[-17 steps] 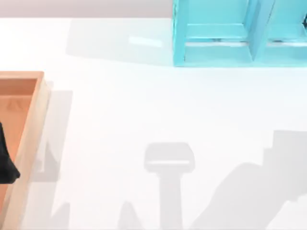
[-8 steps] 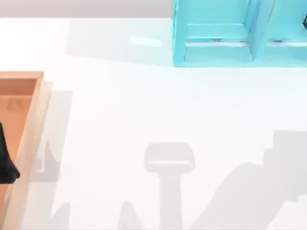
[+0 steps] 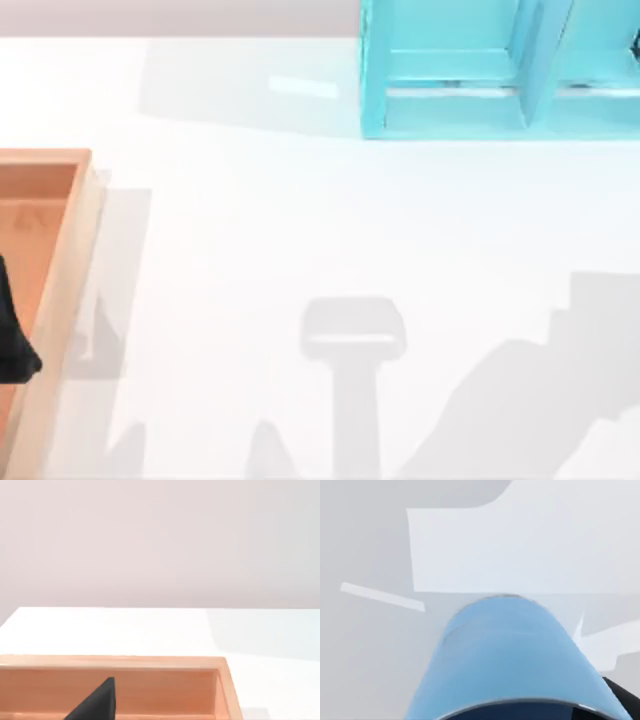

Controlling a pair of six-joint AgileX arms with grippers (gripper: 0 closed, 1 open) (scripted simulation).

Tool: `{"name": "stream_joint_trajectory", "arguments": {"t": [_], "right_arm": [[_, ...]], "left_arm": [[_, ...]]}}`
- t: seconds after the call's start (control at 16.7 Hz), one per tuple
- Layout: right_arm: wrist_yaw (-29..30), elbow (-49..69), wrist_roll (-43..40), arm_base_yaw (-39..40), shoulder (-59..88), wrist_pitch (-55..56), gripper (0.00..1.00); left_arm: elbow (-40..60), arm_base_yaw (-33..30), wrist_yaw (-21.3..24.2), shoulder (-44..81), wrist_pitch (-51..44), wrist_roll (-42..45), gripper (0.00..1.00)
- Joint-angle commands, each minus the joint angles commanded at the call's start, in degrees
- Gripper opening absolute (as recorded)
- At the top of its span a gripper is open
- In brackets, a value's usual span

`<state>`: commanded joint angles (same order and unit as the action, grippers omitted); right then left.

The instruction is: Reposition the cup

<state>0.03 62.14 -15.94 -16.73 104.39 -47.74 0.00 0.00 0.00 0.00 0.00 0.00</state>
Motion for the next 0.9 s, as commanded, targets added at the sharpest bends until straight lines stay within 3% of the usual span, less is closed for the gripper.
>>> {"name": "stream_joint_trajectory", "arguments": {"t": [0.3,0.9], "right_arm": [[0.0,4.1,-3.4,-3.4,2.3,-3.0,0.0],[0.0,37.2,-25.1,-25.3,15.1,-22.1,0.0]], "left_arm": [[0.0,0.0,0.0,0.0,0.0,0.0,1.0],[0.0,0.0,0.0,0.0,0.0,0.0,1.0]]}}
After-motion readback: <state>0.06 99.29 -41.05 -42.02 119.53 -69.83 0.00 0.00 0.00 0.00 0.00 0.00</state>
